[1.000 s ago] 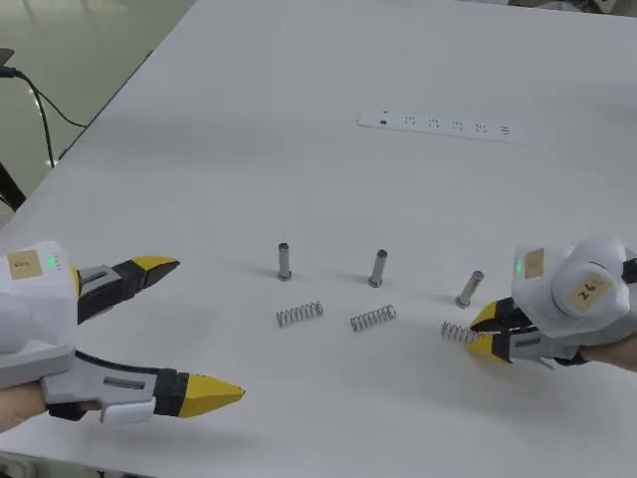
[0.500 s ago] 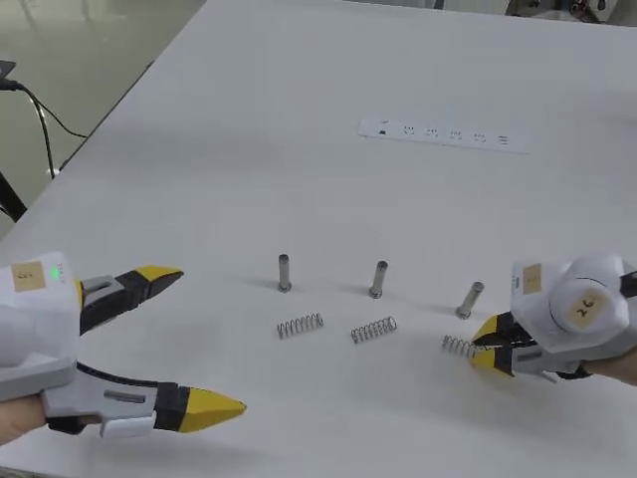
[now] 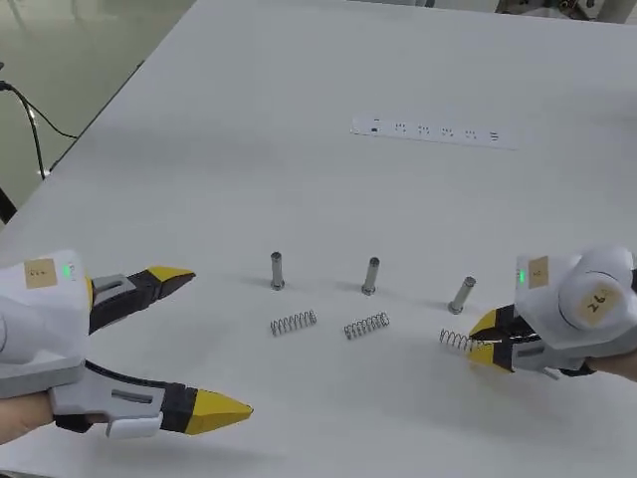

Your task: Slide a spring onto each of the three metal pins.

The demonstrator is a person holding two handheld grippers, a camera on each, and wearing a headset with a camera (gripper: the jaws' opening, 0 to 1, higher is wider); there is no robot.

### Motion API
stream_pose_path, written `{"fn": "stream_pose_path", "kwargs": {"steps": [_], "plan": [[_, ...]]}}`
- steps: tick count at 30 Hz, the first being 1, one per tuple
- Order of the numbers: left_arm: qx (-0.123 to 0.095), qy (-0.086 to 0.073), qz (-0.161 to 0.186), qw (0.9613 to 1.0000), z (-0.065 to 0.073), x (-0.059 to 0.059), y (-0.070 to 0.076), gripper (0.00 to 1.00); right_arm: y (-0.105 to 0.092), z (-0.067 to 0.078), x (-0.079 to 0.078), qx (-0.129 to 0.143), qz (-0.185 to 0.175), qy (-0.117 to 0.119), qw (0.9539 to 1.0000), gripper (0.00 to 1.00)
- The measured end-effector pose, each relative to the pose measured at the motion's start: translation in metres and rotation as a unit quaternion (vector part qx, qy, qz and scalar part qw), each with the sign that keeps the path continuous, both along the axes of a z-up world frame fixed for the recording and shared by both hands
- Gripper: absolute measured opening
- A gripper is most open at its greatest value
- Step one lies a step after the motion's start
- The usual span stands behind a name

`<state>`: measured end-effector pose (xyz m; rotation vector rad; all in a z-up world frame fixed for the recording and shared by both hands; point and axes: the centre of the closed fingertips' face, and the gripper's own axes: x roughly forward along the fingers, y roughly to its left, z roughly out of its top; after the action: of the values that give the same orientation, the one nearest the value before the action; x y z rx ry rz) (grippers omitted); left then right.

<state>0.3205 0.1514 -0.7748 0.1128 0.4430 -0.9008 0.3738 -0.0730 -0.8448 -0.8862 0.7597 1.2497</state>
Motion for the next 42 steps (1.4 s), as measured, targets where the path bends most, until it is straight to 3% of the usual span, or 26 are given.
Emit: {"fn": "stream_pose_path", "kwargs": {"steps": [17,20,27,34,42], "plan": [[-0.007,0.006,-0.023,0.9997,-0.003,0.005,-0.007,0.93,0.026,0.02,-0.017,0.025,0.026,-0.009,0.9993,0.08],[-0.009,0.018,-0.038,0.9991,-0.005,0.004,-0.012,0.88,0.029,0.021,-0.019,0.025,0.032,-0.012,0.9991,0.08],[-0.012,0.013,-0.053,0.9984,-0.003,0.007,-0.024,0.87,0.038,0.026,-0.022,0.029,0.042,-0.016,0.9986,0.08],[-0.009,0.02,-0.081,0.9965,-0.007,0.004,-0.038,0.83,0.053,0.031,-0.027,0.037,0.057,-0.02,0.9975,0.08],[-0.016,0.021,-0.098,0.9949,-0.007,0.009,-0.052,0.76,0.064,0.033,-0.032,0.038,0.072,-0.023,0.9964,0.08]]}}
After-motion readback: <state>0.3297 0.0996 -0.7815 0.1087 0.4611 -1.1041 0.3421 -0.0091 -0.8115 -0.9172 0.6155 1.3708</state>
